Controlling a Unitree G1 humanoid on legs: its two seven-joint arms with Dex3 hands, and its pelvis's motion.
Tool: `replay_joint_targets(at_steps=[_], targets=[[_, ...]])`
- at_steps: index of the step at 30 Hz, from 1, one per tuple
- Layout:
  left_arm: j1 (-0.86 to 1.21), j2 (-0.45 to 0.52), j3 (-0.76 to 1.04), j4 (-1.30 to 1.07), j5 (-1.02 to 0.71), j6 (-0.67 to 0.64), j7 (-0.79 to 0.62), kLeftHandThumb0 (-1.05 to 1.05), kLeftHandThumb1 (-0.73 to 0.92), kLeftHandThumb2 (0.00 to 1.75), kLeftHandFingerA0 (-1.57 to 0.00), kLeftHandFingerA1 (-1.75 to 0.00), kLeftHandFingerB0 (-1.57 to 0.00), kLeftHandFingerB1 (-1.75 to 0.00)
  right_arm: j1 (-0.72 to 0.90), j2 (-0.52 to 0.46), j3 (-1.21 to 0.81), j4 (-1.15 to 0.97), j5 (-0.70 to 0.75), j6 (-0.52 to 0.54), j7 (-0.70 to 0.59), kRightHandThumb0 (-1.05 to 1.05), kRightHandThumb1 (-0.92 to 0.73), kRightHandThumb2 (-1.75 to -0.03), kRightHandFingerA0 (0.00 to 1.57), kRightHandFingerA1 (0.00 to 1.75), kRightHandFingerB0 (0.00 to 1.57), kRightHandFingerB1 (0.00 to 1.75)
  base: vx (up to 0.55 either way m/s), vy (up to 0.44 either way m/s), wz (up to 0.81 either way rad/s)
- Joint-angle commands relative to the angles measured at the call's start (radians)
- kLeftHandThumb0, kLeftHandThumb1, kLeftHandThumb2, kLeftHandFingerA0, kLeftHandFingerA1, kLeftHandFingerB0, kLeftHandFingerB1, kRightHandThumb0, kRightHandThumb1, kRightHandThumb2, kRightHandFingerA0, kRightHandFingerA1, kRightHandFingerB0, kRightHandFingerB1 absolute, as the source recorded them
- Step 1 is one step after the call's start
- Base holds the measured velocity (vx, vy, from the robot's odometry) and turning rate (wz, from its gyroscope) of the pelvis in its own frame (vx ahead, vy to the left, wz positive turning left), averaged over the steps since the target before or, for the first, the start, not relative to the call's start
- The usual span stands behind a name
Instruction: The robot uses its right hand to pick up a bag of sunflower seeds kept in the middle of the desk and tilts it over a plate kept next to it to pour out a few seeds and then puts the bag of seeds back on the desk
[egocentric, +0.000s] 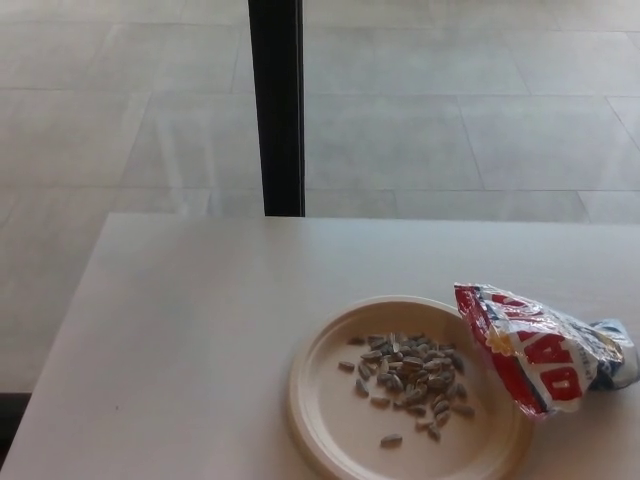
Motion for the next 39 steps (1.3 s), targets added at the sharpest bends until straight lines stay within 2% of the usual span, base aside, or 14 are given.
replay_joint_targets(at_steps=[1, 2, 10, 11, 13, 14, 15, 20, 23, 24, 26, 30, 31, 39], targets=[[0.013, 0.028, -0.014, 0.001, 0.02, -0.029, 0.013, -0.94, 0.92, 1.02, -0.1, -0.74, -0.1, -0.64, 0.11, -0.11, -0.635, 0.56, 0.485, -0.073, 0.165, -0.63, -0.39, -0.77, 0.0, 0.36, 0.08, 0.44, 0.0, 0.0, 0.0], [0.01, 0.028, -0.011, 0.004, 0.016, -0.024, 0.015, -0.89, 0.87, 1.32, -0.09, -0.69, -0.19, -0.67, 0.1, -0.081, -0.653, 0.56, 0.491, -0.066, 0.097, -0.53, -0.54, -0.56, 0.0, 0.47, 0.16, 0.36, 0.0, 0.0, 0.0], [0.009, 0.017, -0.007, -0.001, 0.01, -0.022, 0.027, -0.95, 0.84, 1.33, -0.13, -0.72, -0.17, -0.67, -0.054, 0.11, -0.773, 0.754, 0.604, -0.149, -0.249, -0.34, -0.62, -0.57, 0.1, 0.8, 0.23, 0.52, 0.0, 0.0, 0.0], [0.009, 0.014, -0.003, -0.004, 0.003, -0.016, 0.03, -0.93, 0.85, 1.31, -0.1, -0.69, -0.18, -0.66, -0.076, 0.141, -0.789, 0.769, 0.617, -0.142, -0.298, -0.48, -0.52, -0.7, 0.63, 1.34, 0.26, 0.58, 0.0, 0.0, 0.0], [0.007, 0.018, -0.002, 0.014, 0.006, -0.02, 0.036, -0.92, 0.92, 0.94, -0.13, -0.77, -0.06, -0.61, -0.106, 0.201, -0.793, 0.792, 0.622, -0.138, -0.324, -0.35, -0.65, -0.59, 0.08, 1.23, 0.17, 0.54, 0.0, 0.0, 0.0], [0.001, 0.022, 0.003, 0.029, 0.003, -0.012, 0.045, -0.93, 0.85, 1.3, -0.22, -0.76, -0.12, -0.62, -0.117, 0.23, -0.814, 0.797, 0.642, -0.148, -0.323, -0.3, -0.7, -0.55, 0.0, 1.04, 0.12, 0.56, 0.0, 0.0, 0.0], [-0.002, 0.023, 0.01, 0.034, -0.005, 0.0, 0.046, -0.94, 0.92, 0.92, -0.14, -0.82, -0.06, -0.61, -0.123, 0.249, -0.827, 0.8, 0.651, -0.14, -0.325, -0.28, -0.48, -0.95, 0.09, 0.64, 0.07, 0.55, 0.0, 0.0, 0.0], [0.027, 0.032, -0.019, 0.045, 0.032, 0.014, 0.072, -0.87, 0.89, 1.3, -0.14, -0.7, -0.13, -0.53, -0.122, 0.366, -0.783, 0.791, 0.584, -0.099, -0.376, -0.38, -0.75, -0.62, 0.0, 0.55, 0.05, 0.45, 0.0, 0.0, 0.0], [0.065, 0.045, -0.047, 0.067, 0.065, 0.01, 0.066, -0.8, 0.87, 1.28, -0.09, -0.65, -0.11, -0.49, -0.053, 0.517, -0.611, 0.649, 0.429, -0.065, -0.339, -0.41, -0.7, -0.6, 0.1, 0.99, 0.19, 0.61, 0.0, 0.0, 0.0], [0.067, 0.049, -0.062, 0.067, 0.081, 0.006, 0.073, -0.74, 0.92, 0.97, -0.15, -0.67, -0.07, -0.5, -0.039, 0.536, -0.592, 0.621, 0.419, -0.067, -0.315, -0.39, -0.72, -0.59, 0.07, 0.85, 0.16, 0.57, 0.0, 0.0, 0.0], [0.072, 0.066, -0.141, 0.073, 0.169, 0.0, 0.137, -0.32, 0.65, 1.23, -0.14, -0.59, -0.09, -0.55, -0.026, 0.539, -0.523, 0.676, 0.37, -0.128, -0.252, -0.47, -0.55, -0.77, 0.16, 0.65, 0.19, 0.52, 0.0, 0.0, 0.0], [0.059, 0.101, -0.265, 0.117, 0.252, 0.008, 0.161, -0.3, 0.72, 1.24, -0.16, -0.59, -0.11, -0.55, -0.01, 0.522, -0.389, 0.749, 0.298, -0.191, -0.199, -0.5, -0.55, -0.76, 0.16, 0.65, 0.17, 0.49, 0.0, 0.0, 0.0], [0.061, 0.108, -0.297, 0.119, 0.271, 0.009, 0.162, -0.51, 0.9, 0.66, -0.31, -0.62, -0.2, -0.49, 0.012, 0.515, -0.331, 0.742, 0.262, -0.205, -0.17, -0.56, -0.49, -0.84, 0.33, 0.73, 0.18, 0.53, 0.0, 0.0, 0.0], [0.073, 0.146, -0.42, 0.145, 0.301, -0.018, 0.178, -0.44, 0.87, 0.65, -0.29, -0.57, -0.22, -0.47, 0.092, 0.466, -0.127, 0.7, 0.265, -0.193, -0.064, -0.52, -0.62, -0.58, 0.47, 0.82, 0.27, 0.44, 0.0, 0.0, 0.0]])
